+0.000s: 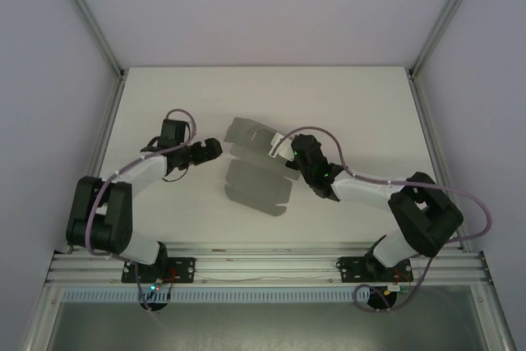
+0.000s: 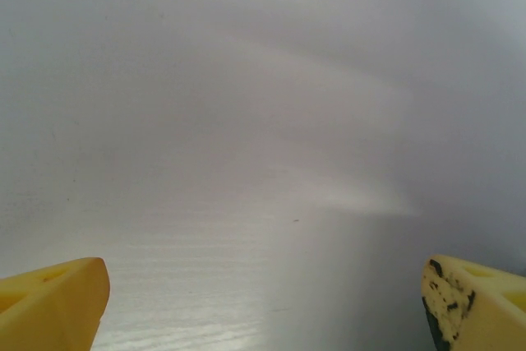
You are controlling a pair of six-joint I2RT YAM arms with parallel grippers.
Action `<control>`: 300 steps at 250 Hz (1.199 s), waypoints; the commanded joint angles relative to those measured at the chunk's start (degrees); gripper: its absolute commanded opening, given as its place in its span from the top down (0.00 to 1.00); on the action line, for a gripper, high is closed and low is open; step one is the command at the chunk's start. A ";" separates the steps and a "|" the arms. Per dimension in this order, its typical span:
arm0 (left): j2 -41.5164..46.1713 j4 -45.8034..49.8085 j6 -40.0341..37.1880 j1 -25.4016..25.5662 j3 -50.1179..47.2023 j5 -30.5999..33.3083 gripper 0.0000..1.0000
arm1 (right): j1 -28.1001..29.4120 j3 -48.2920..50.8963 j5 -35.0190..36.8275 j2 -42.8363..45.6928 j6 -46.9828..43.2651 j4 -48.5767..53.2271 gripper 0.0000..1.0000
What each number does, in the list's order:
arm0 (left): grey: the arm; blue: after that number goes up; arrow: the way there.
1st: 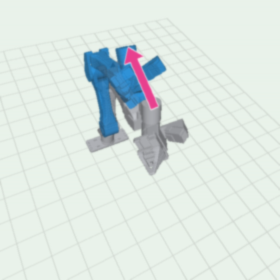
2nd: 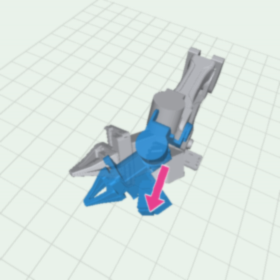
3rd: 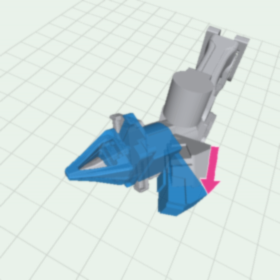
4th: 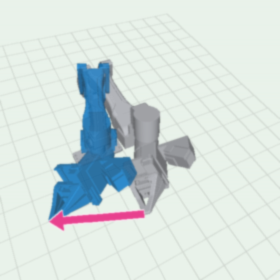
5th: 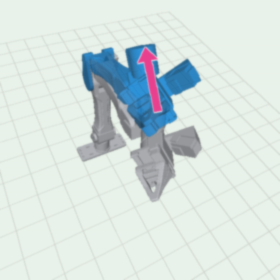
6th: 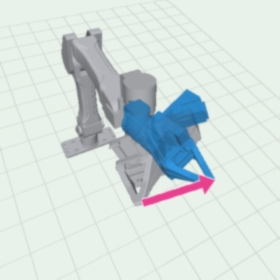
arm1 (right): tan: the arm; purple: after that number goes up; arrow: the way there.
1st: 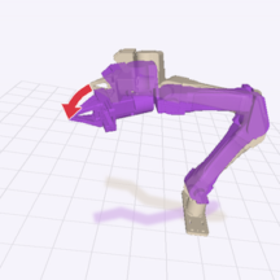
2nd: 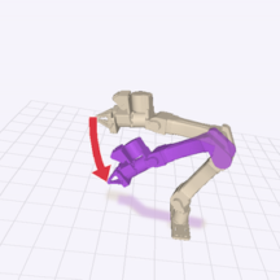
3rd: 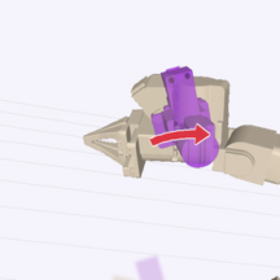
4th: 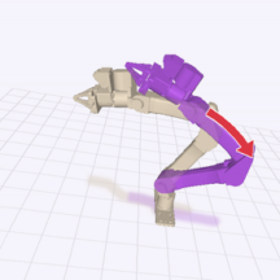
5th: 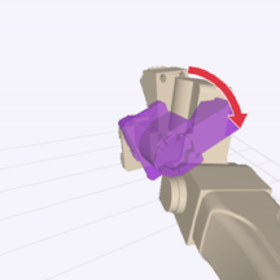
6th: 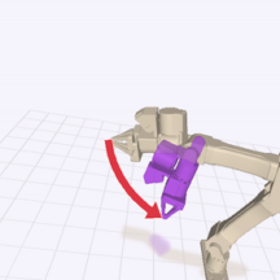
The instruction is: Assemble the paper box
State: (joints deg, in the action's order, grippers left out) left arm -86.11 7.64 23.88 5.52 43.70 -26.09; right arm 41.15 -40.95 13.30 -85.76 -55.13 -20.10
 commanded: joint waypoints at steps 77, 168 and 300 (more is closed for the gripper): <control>-1.63 -24.02 0.20 0.12 -8.52 -13.77 0.05 | -2.22 -4.46 -5.83 -1.28 6.46 7.84 1.00; -3.16 -35.20 1.26 1.14 -11.60 -19.10 0.09 | -2.86 -6.77 -8.99 -2.47 8.85 10.93 1.00; 4.39 -23.31 -6.89 2.12 -10.12 -10.04 0.18 | -5.19 -9.73 -13.87 -0.48 11.54 22.08 1.00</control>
State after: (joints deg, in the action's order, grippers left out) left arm -86.98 -22.50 22.50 8.93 33.01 -41.63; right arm 36.58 -49.08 2.63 -88.01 -44.56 -3.88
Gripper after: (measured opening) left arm 0.822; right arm 0.048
